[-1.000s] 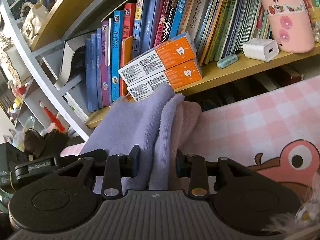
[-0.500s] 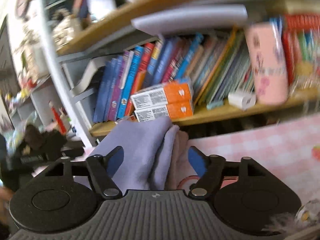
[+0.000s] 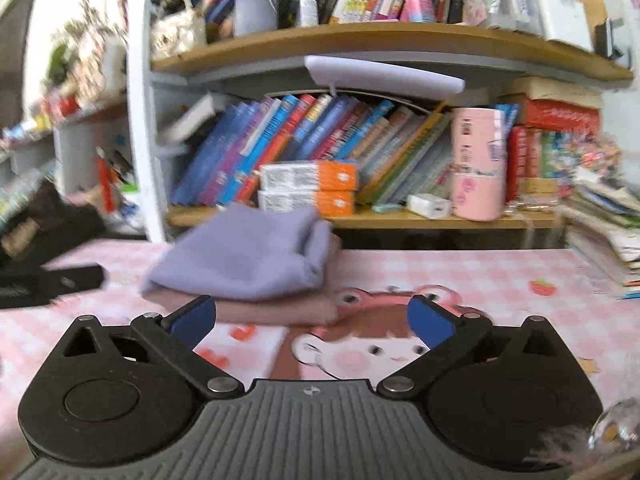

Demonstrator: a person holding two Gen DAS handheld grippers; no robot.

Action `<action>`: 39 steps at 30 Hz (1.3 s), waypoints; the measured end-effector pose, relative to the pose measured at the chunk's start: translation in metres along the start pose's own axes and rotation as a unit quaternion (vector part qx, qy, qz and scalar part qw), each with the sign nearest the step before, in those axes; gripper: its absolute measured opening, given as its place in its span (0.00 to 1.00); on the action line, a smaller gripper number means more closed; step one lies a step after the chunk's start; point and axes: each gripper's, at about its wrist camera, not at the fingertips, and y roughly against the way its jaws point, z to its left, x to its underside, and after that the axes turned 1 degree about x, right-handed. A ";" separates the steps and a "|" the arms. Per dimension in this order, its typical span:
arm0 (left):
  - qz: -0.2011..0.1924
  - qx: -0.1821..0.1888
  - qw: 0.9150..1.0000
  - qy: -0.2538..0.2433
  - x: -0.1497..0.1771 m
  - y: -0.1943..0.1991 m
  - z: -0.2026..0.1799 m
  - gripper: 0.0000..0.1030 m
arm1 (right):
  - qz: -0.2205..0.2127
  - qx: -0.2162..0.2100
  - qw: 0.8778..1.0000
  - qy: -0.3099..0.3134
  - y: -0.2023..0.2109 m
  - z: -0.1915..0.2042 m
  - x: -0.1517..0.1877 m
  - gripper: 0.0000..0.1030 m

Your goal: Fold clothes

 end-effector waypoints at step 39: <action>0.042 -0.022 0.995 -0.085 0.017 -0.001 -0.022 1.00 | 0.030 -0.001 0.999 0.019 0.003 0.008 0.013 1.00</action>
